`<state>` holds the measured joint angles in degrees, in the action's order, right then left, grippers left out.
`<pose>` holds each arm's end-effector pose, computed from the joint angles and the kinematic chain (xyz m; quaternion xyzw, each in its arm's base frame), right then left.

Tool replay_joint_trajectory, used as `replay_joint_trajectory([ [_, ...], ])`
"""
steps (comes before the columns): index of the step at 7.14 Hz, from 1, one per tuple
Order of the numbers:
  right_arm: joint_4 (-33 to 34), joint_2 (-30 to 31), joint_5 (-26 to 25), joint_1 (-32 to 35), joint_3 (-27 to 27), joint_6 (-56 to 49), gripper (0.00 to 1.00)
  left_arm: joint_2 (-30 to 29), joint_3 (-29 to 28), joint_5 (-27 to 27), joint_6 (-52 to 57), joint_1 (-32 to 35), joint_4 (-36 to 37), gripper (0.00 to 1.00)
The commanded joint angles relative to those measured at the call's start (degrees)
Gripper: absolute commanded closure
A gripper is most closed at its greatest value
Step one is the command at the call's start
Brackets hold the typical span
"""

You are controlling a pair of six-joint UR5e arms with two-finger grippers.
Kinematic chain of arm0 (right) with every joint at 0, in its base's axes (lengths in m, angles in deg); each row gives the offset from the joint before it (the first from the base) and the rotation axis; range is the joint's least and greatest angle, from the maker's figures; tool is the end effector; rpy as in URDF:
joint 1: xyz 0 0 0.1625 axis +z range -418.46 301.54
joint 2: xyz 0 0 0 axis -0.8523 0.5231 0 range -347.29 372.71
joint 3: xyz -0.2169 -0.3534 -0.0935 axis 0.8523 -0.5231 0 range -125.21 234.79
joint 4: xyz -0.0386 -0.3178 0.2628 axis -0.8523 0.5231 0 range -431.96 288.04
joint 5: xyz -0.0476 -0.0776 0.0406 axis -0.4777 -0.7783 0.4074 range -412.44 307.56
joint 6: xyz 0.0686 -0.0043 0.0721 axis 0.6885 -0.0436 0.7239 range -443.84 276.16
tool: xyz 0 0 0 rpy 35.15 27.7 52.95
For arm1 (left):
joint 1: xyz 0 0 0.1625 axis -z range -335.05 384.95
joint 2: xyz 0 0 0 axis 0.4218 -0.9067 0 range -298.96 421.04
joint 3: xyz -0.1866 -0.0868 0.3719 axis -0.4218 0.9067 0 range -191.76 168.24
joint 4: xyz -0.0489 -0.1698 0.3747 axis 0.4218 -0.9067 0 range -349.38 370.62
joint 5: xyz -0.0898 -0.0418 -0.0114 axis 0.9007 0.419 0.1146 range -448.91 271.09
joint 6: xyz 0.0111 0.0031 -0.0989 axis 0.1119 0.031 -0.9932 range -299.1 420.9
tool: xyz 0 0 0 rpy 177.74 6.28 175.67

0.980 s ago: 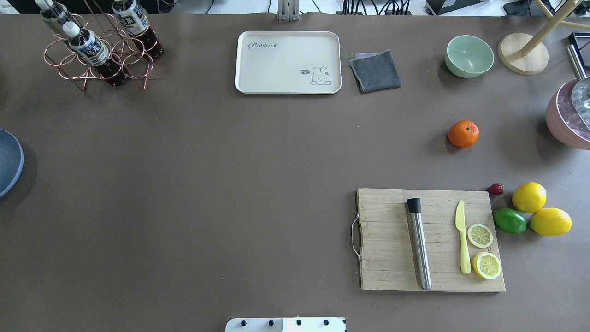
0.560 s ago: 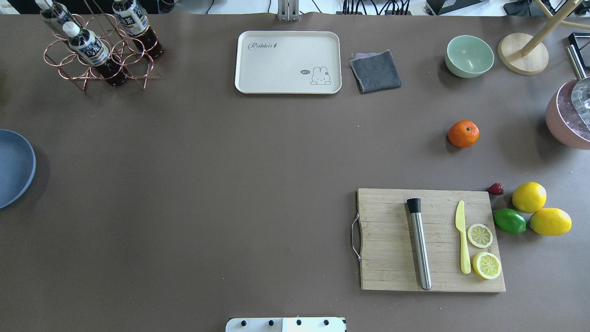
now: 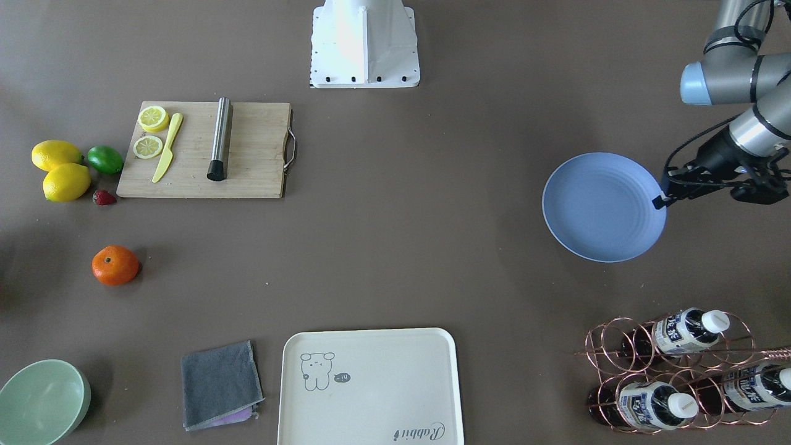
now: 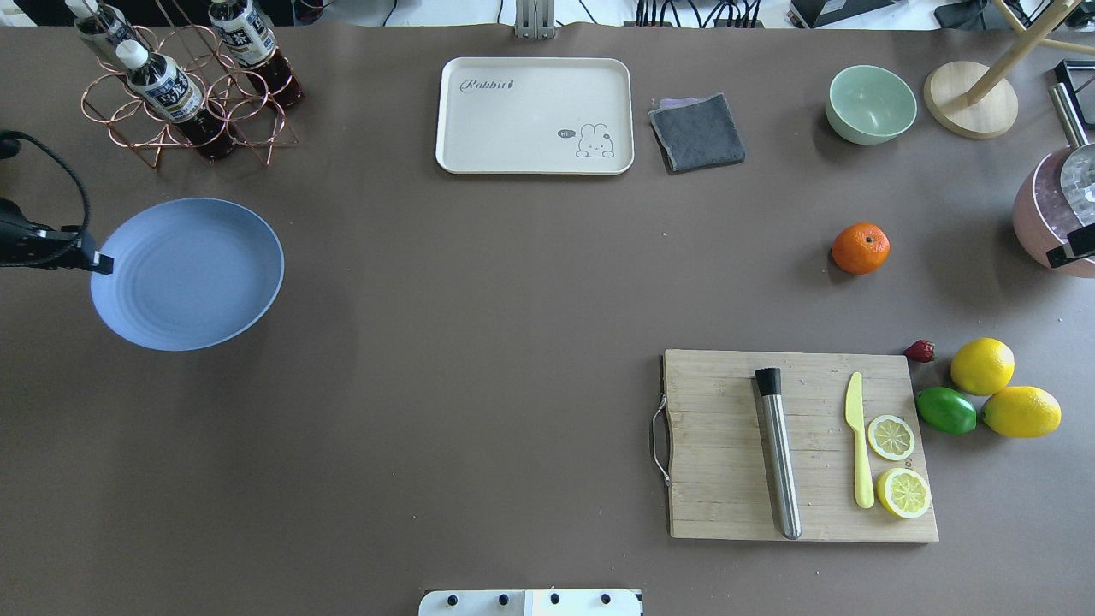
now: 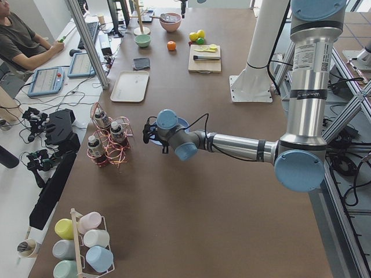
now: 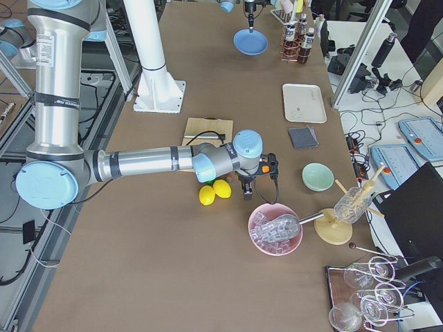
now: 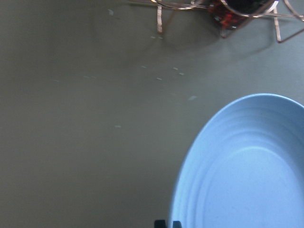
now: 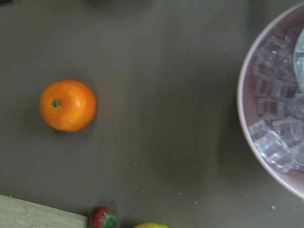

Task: Pick orange to plate
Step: 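Push the blue plate inward with the left gripper while the right reaches the orange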

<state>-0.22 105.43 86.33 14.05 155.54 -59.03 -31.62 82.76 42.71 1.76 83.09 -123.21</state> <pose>-0.0905 -0.4816 0.5470 0.0480 -0.4497 -0.0371 0.8911 0.2224 -0.4852 0.5073 0.0534 0.5118 -0.0504 0.8560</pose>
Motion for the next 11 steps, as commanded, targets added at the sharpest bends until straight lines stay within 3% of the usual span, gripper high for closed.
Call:
replay_joint_trajectory([
  [1,-1.52,-8.05,-3.05,-7.37,-4.14,7.52,0.00,-7.50,2.61,-8.27,-16.21,-11.60,0.07,1.00],
  [5,-1.61,-17.83,-9.91,-13.62,-13.63,10.34,0.00,-18.24,2.52,-24.44,-28.47,-28.75,2.25,1.00],
  [9,-1.69,-21.97,-13.25,-16.44,-20.15,10.34,0.00,-20.20,3.57,-29.13,-31.56,-32.65,3.58,1.00],
  [10,-1.69,-21.80,-13.26,-16.96,-21.20,9.91,0.00,-20.20,4.01,-29.14,-31.56,-32.65,3.67,0.83],
  [11,-1.69,-21.89,-12.82,-17.05,-21.74,10.08,0.00,-20.20,4.27,-29.05,-31.56,-32.65,3.67,0.73],
])
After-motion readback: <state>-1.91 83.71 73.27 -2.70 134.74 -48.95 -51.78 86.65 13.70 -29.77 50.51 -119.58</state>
